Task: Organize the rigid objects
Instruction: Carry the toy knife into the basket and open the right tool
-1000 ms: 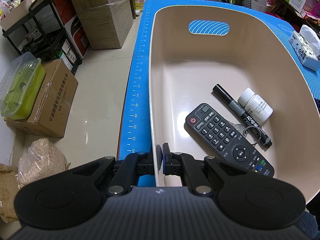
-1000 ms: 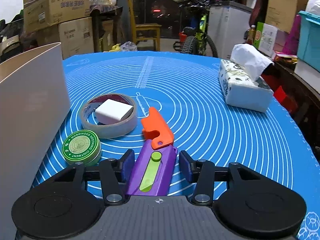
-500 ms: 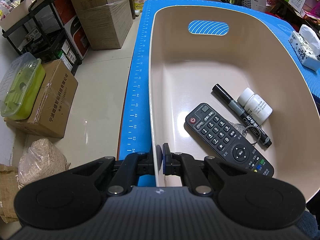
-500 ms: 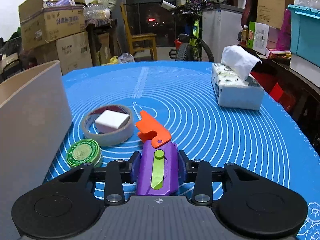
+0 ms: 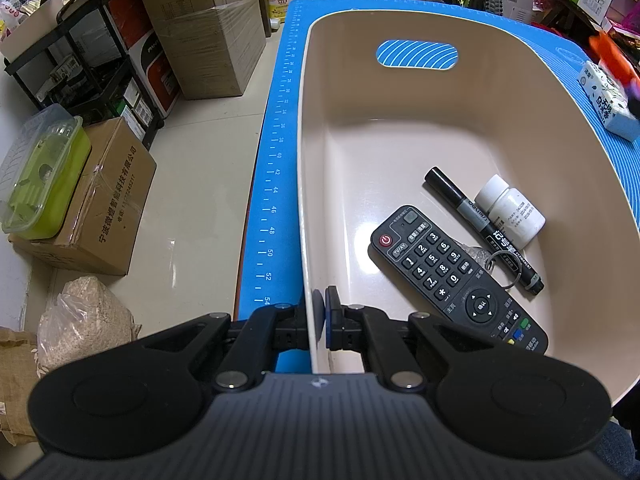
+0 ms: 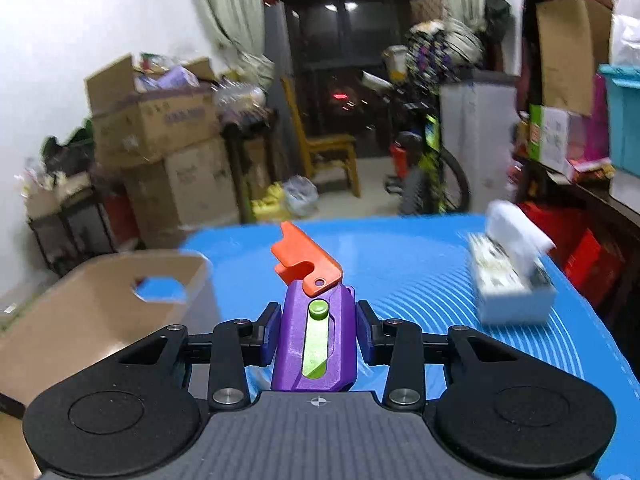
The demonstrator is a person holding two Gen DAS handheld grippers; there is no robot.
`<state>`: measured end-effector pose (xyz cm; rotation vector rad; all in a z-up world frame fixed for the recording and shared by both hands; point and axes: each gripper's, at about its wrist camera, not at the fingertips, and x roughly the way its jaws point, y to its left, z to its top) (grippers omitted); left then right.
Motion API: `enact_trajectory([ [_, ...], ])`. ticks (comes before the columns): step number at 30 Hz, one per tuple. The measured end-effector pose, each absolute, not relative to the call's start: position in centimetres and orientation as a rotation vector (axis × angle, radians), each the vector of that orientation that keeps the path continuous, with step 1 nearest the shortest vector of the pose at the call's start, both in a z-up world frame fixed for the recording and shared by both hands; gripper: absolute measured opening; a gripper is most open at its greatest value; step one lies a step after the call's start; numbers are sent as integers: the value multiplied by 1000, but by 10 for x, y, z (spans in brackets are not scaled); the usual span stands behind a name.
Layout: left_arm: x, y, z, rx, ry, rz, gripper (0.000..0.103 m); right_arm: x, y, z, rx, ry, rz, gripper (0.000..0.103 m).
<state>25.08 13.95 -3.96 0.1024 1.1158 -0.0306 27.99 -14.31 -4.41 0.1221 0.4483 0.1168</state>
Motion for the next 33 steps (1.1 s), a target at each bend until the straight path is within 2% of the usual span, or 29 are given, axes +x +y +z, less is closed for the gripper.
enact_trajectory([
  [12, 251, 140, -40, 103, 1116, -30, 7, 295, -65, -2, 15, 488, 416, 45],
  [22, 251, 139, -40, 104, 1116, -31, 6, 303, 12, -23, -166, 695, 579, 45],
  [27, 251, 139, -40, 106, 1115, -32, 6, 308, 32, -42, -227, 843, 602, 45],
  [33, 250, 139, -41, 108, 1115, -32, 6, 312, 37, -48, -266, 930, 620, 46],
])
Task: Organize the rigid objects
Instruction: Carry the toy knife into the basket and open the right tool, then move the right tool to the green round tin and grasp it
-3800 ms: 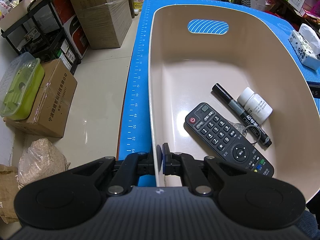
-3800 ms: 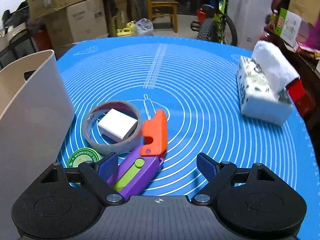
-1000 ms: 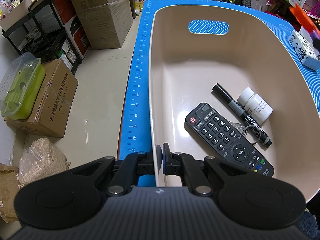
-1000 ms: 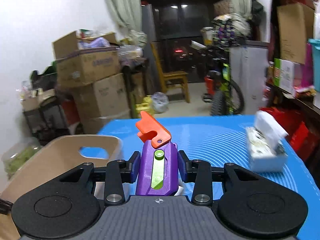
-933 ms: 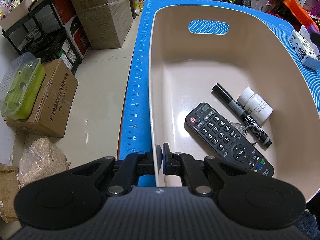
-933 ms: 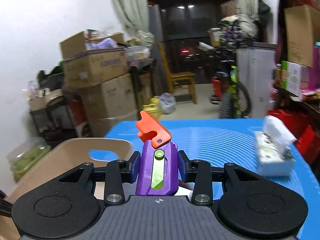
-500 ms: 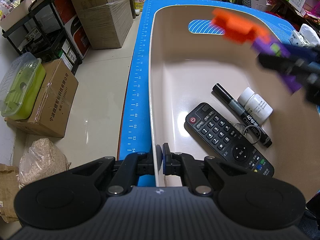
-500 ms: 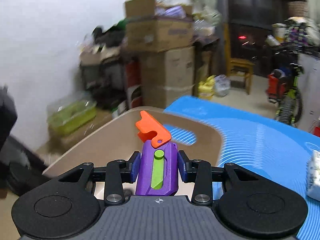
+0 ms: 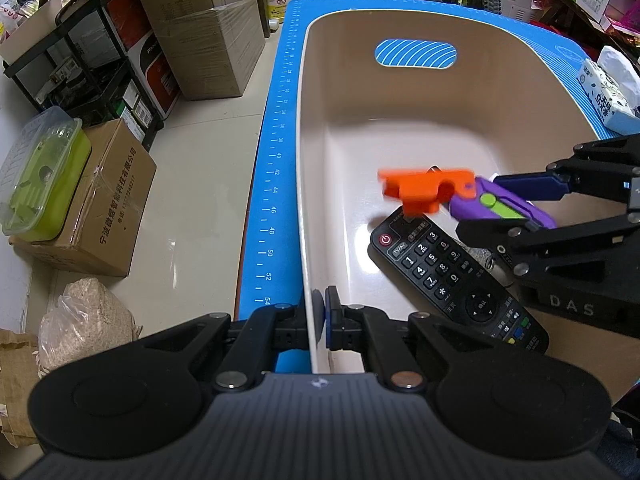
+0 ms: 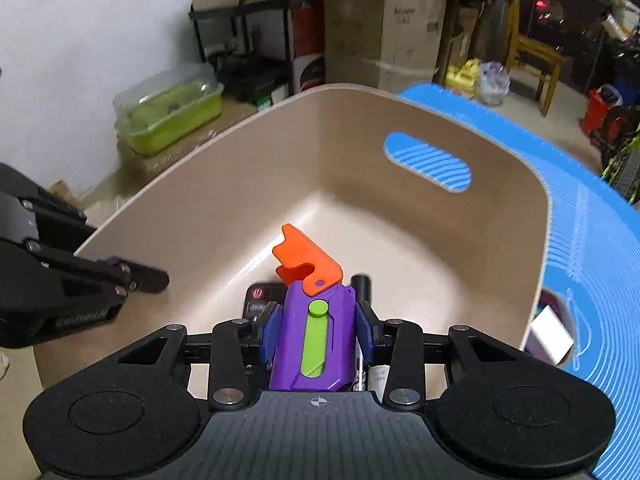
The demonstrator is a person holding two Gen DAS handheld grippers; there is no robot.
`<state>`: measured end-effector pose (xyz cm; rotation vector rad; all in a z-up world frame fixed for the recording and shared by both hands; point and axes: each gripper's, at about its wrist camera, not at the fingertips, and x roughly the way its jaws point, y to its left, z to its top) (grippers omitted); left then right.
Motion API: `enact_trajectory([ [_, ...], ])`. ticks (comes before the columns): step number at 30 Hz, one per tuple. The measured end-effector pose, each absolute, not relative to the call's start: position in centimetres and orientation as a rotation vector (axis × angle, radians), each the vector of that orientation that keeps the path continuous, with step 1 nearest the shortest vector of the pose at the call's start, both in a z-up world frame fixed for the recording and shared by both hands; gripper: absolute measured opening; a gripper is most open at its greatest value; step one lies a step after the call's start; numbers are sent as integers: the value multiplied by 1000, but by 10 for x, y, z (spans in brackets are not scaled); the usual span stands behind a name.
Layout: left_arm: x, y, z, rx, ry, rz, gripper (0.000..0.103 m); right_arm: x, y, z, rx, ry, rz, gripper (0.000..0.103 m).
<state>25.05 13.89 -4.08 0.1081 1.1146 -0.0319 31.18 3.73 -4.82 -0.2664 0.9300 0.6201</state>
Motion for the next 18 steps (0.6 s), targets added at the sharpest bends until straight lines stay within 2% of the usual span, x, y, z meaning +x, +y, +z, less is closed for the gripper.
enact_trajectory([
  [6, 251, 139, -41, 109, 1115, -31, 7, 312, 30, -44, -242, 925, 635, 50],
  [18, 250, 138, -41, 109, 1115, -32, 7, 316, -28, 5, -111, 757, 590, 50],
])
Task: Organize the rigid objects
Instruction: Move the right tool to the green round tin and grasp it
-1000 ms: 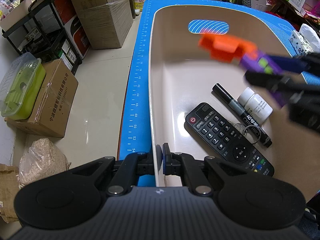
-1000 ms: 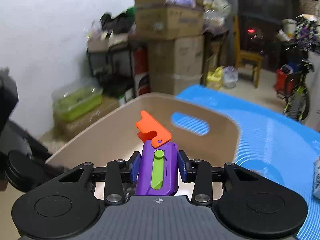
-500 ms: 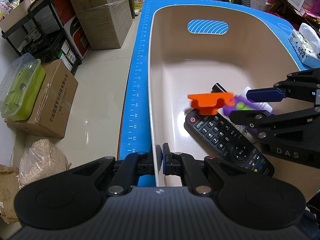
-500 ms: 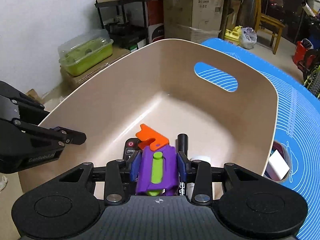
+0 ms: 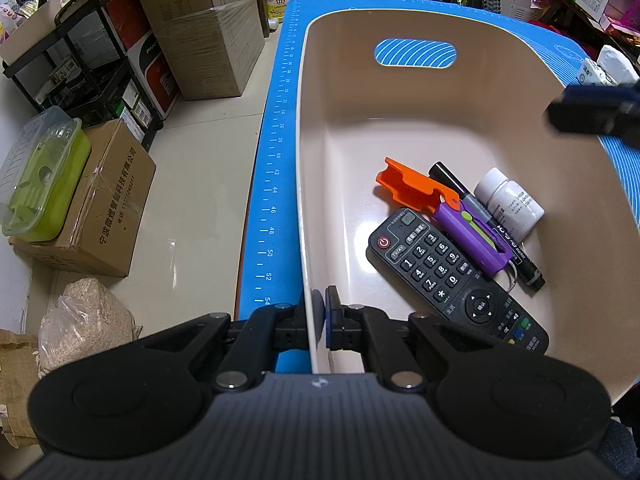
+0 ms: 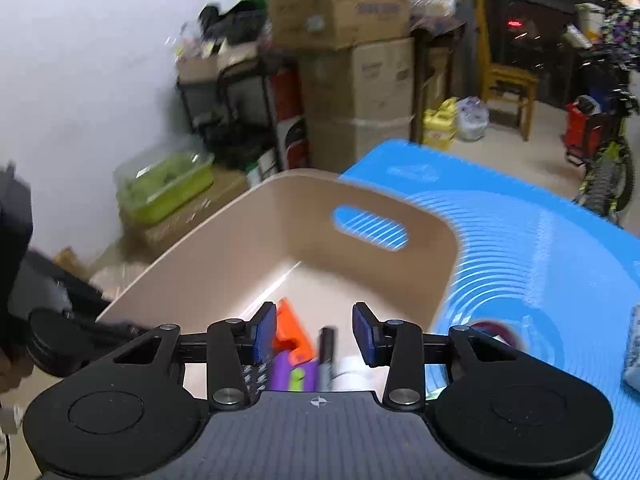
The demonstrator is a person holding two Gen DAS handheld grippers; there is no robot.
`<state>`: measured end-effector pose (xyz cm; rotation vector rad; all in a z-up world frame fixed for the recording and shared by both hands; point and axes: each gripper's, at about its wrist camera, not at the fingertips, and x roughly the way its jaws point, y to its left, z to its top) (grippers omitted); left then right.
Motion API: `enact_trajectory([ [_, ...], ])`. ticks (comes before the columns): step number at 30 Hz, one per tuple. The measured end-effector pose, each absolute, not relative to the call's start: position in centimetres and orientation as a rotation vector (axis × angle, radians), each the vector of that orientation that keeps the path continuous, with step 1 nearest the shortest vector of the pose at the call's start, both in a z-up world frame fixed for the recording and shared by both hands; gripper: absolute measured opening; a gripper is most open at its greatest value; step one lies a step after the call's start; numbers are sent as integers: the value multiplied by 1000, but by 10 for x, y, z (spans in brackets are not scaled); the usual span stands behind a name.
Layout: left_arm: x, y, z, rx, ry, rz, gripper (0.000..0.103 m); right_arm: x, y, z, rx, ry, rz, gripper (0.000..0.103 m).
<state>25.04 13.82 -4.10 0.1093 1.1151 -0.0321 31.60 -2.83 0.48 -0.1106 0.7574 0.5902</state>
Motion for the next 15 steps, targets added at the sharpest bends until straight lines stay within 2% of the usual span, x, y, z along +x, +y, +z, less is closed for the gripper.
enact_trajectory([
  [5, 250, 138, -41, 109, 1115, -32, 7, 324, -68, 13, -72, 709, 517, 51],
  [8, 250, 138, -41, 109, 1115, -32, 7, 330, -92, 7, -55, 700, 457, 69],
  [15, 250, 139, -41, 110, 1115, -31, 7, 339, -125, -30, -42, 747, 374, 69],
])
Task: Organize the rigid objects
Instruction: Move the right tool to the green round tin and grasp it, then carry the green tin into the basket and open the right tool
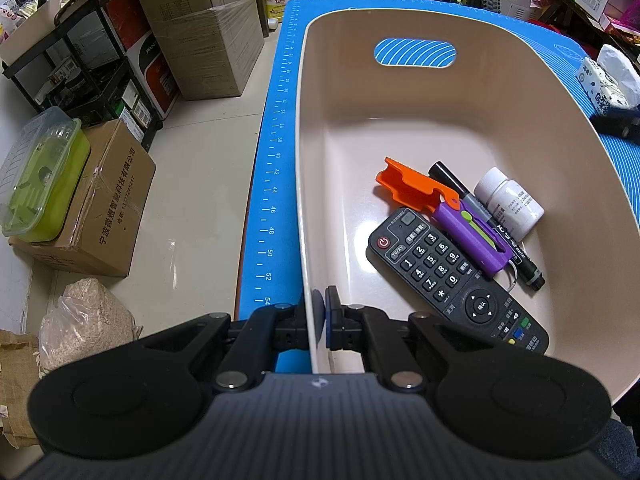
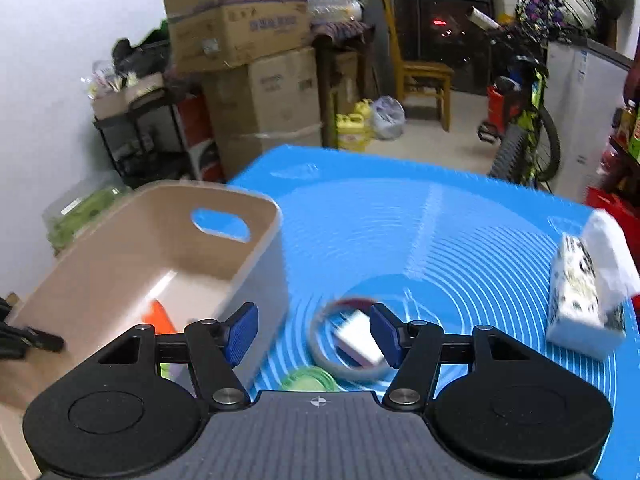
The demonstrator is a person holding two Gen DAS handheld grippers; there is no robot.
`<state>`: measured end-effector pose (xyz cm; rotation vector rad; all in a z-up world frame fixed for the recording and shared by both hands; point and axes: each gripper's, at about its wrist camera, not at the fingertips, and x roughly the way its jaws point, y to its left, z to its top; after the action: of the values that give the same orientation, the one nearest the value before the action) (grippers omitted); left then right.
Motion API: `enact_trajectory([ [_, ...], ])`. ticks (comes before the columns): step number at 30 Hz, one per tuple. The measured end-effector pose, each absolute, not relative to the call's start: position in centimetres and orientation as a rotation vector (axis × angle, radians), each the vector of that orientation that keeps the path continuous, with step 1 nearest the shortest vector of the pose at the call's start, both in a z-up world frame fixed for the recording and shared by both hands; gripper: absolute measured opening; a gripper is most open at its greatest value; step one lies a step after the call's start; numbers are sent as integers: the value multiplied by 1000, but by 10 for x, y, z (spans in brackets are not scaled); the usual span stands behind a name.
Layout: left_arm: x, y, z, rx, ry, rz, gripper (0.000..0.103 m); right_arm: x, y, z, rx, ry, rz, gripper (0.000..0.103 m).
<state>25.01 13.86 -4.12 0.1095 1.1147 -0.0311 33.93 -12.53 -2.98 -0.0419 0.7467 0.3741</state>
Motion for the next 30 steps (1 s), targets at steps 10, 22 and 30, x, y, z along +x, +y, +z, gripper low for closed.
enact_trajectory([
  [10, 251, 138, -42, 113, 1117, -33, 7, 341, -108, -102, -105, 863, 406, 69],
  [22, 251, 138, -42, 114, 1117, -32, 7, 341, -93, -124, -154, 840, 399, 65],
  [30, 251, 137, -42, 114, 1117, -33, 7, 336, -96, -125, -159, 811, 388, 54],
])
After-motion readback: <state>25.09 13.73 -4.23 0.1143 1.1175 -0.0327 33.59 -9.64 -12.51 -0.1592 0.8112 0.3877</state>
